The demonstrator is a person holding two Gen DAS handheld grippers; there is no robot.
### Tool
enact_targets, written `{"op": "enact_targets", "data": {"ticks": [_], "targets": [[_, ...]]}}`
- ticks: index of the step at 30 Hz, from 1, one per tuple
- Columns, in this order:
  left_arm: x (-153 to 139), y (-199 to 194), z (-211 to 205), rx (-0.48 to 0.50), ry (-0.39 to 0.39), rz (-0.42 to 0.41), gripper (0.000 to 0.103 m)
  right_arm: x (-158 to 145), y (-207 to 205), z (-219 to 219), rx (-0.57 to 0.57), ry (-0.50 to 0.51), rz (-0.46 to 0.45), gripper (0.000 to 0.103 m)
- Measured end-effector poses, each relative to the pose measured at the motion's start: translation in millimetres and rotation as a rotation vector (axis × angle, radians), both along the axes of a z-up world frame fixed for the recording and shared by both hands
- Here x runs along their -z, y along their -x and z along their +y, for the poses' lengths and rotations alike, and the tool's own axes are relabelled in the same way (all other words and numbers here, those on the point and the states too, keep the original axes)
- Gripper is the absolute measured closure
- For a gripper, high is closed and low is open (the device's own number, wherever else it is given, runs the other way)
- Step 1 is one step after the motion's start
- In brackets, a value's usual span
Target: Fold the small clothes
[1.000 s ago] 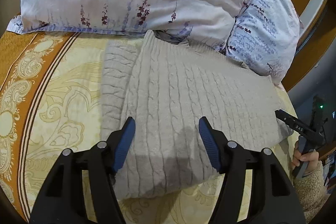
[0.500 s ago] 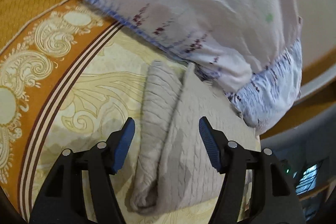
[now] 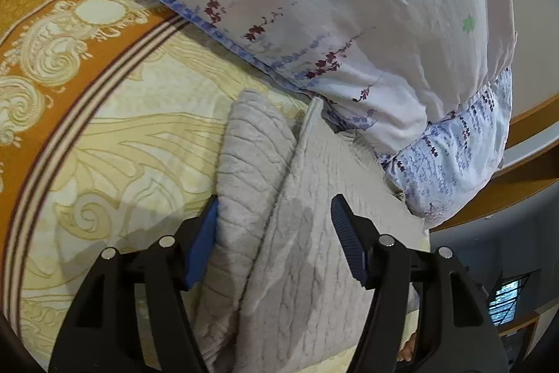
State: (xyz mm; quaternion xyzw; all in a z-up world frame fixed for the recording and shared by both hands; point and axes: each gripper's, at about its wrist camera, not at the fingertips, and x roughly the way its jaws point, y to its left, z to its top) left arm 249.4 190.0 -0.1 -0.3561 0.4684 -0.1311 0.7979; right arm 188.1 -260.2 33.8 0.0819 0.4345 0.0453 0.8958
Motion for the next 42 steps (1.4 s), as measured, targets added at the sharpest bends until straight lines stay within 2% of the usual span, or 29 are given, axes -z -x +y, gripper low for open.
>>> {"op": "enact_targets", "data": {"ticks": [3, 8, 11, 13, 16, 23, 29, 34, 42], "targets": [[0.8, -1.1, -2.1, 0.0, 0.017, 0.007, 0.043, -2.6, -1.9, 8.2, -0.008, 0.033, -0.01, 0.03], [1.9, -4.6, -9.1, 0.0, 0.014, 0.017, 0.053, -5.1, 1.3, 3.0, -0.002, -0.005, -0.014, 0.03], [4.0, -5.4, -9.2, -0.006, 0.029, 0.027, 0.061, -6.6, 4.4, 0.9, 0.001, -0.017, -0.016, 0.03], [5.8, -5.7, -10.7, -0.009, 0.038, 0.04, 0.076, -6.8, 5.5, 0.7, 0.0, -0.02, -0.018, 0.03], [0.9, -4.0, -13.6, -0.007, 0.046, 0.025, 0.08, -7.1, 6.9, 0.4, -0.001, -0.026, -0.022, 0.03], [-30.4, 1.8, -30.2, -0.001, 0.086, -0.067, 0.086, -11.3, 13.6, -3.2, 0.004, -0.042, -0.036, 0.03], [-64.5, 5.6, -71.6, 0.051, 0.166, -0.165, 0.087, -15.3, 20.3, -9.4, 0.004, -0.057, -0.055, 0.03], [-81.4, 1.8, -116.1, 0.12, 0.196, -0.191, 0.087, -15.6, 24.8, -18.4, 0.015, -0.069, -0.063, 0.03], [-87.0, -12.4, -201.4, 0.215, 0.244, -0.19, 0.088, -16.9, 31.2, -37.2, 0.027, -0.085, -0.084, 0.03]]}}
